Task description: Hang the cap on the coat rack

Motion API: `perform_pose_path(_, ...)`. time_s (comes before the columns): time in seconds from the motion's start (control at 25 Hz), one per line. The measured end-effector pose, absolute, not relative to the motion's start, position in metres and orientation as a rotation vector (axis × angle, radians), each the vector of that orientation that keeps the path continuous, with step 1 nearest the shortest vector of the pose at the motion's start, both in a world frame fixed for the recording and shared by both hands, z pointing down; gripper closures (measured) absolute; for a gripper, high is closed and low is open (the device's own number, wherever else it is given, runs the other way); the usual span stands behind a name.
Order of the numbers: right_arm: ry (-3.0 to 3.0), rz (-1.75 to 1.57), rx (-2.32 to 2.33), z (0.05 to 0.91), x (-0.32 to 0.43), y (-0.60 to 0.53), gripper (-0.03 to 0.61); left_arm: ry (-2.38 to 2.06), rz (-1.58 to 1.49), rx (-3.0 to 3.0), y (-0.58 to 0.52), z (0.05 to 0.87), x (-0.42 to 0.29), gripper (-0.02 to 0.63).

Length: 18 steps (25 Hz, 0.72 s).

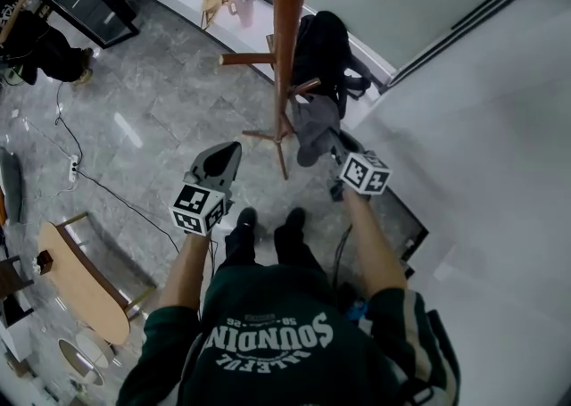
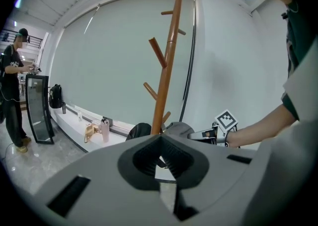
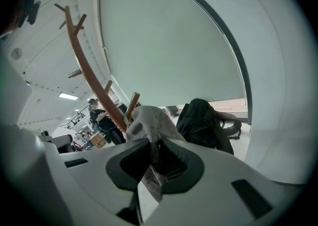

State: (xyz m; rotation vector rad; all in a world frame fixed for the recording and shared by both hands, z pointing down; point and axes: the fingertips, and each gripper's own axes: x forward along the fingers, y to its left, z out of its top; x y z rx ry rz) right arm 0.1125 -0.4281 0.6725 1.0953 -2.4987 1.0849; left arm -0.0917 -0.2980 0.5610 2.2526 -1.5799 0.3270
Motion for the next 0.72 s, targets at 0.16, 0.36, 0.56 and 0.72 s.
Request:
perform_pose_path(0.16,-2.469,1.107,1.106,0.685,0.108,-0.429,0.54,-1.596,0.322,2.237,-0.291,0.562,-0.1,0.614)
perform_pose_path(0.36,-2.407,1.078,1.143,0.703,0.113,-0.431,0.54,-1.612,0.317,2.225,-0.286,0.563,-0.105,0.614)
perform_pose_path(0.56,-2.367,1.092,1.155,0.712,0.111,-0.429,0.527,-1.608,0.31,2.225,-0.279,0.561,-0.11,0.614)
perform_pose_path(0.72,-2.349,1.077,1.163,0.711,0.114,-0.426,0.495,-1.598,0.309,2.223,-0.274,0.564,-0.111,0.614)
